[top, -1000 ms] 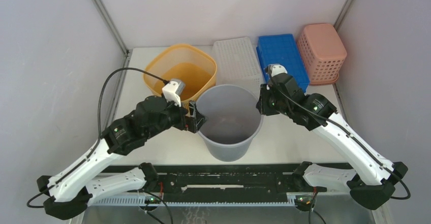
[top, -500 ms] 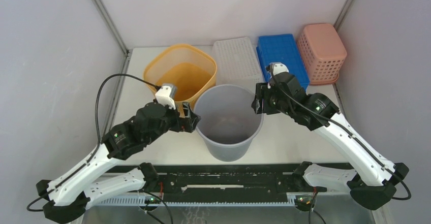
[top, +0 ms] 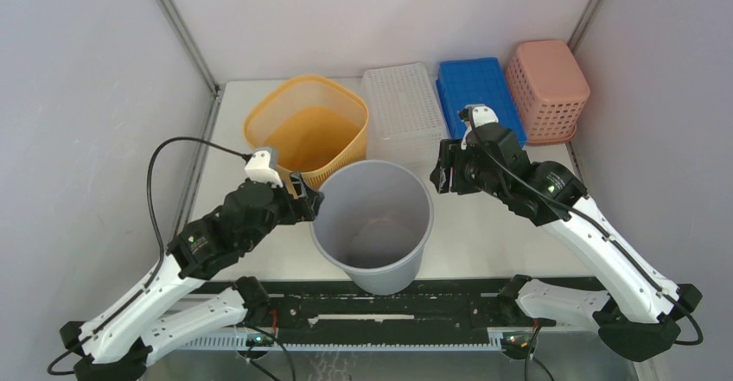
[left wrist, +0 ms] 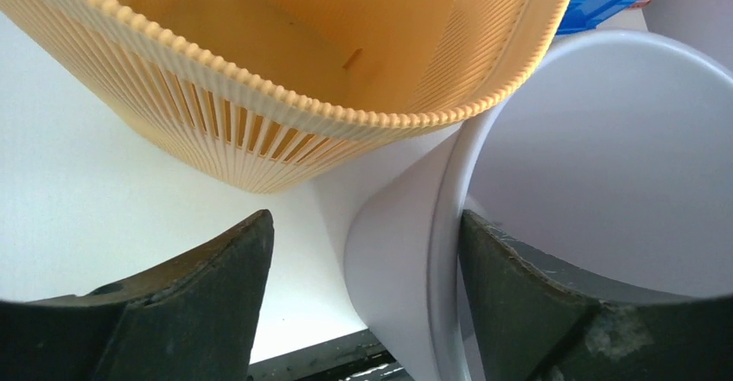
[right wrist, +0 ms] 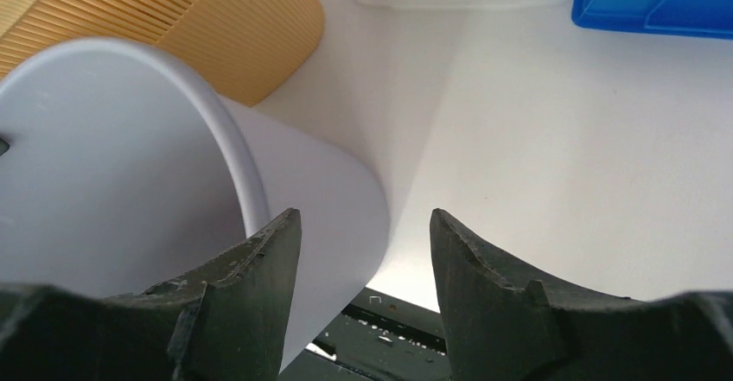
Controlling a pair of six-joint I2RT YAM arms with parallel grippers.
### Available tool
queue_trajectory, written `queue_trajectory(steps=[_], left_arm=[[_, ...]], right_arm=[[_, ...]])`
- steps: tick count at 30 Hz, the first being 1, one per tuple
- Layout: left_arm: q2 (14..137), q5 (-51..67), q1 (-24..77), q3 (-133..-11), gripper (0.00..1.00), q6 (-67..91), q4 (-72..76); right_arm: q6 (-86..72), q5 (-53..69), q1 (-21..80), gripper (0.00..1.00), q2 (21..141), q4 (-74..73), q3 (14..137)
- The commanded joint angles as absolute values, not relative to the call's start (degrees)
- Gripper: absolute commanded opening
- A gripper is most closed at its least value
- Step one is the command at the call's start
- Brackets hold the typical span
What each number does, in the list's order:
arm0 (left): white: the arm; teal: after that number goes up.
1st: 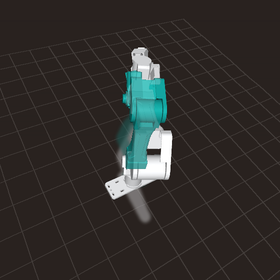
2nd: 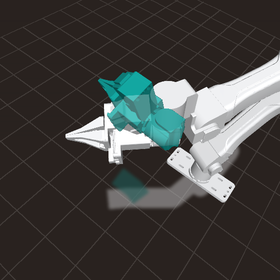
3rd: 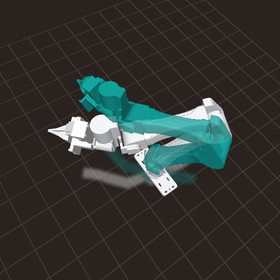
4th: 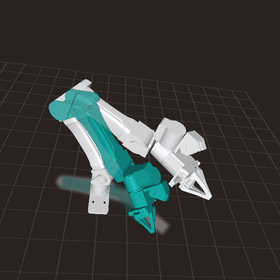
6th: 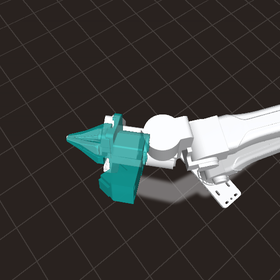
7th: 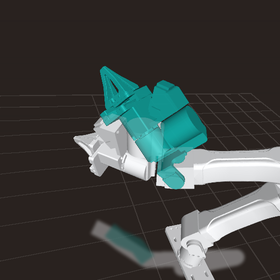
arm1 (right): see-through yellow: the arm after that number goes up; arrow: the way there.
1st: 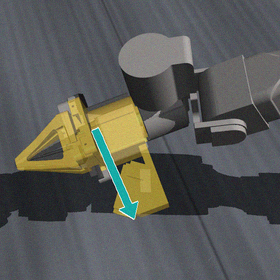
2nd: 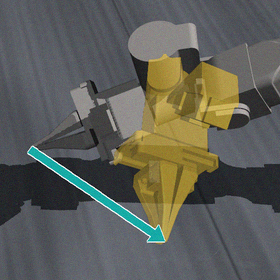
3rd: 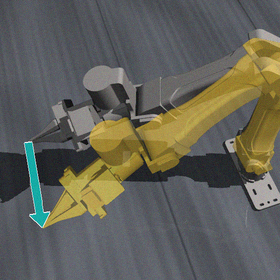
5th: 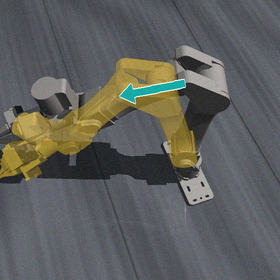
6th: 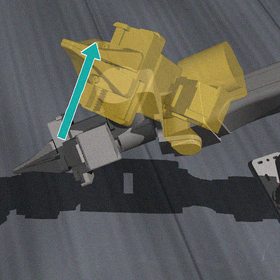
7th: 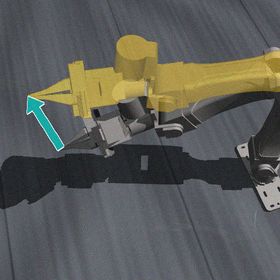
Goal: Turn the large container upside down
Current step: Move the container to the center of the board.
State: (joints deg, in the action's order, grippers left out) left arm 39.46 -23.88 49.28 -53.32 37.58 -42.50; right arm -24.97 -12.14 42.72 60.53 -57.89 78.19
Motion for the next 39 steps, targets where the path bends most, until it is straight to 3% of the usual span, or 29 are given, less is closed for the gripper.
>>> queue_trajectory(steps=[1, 10, 22, 27, 31, 36, 39], left_arm=[[37.63, -25.30, 48.35, -51.65, 0.83, 37.45, -41.04], [37.18, -20.67, 48.34, -50.90, 0.86, 36.87, -38.29], [38.11, -18.43, 48.34, -51.20, 0.87, 36.76, -36.65], [37.84, -17.37, 48.38, -51.82, 0.99, 36.40, -36.61], [37.23, -18.30, 48.34, -52.73, 1.00, 36.80, -37.68], [35.97, -19.22, 48.34, -53.25, 1.00, 37.43, -38.23], [35.20, -19.71, 48.34, -53.48, 1.00, 37.85, -38.39]], right_arm=[[-25.13, -12.55, 42.45, 0.64, 59.59, -57.92, 80.25], [-24.87, -9.20, 43.57, 0.65, 59.37, -56.20, 79.90], [-22.35, -11.58, 53.66, 0.66, 66.58, -55.44, 79.89], [-22.74, -14.07, 55.20, 0.65, 69.73, -56.39, 80.61], [-23.15, -16.39, 55.72, 0.56, 70.82, -57.64, 81.26], [-23.64, -18.50, 55.55, 0.29, 70.93, -58.89, 81.92], [-23.79, -18.99, 55.48, 0.24, 70.68, -58.90, 82.00]])
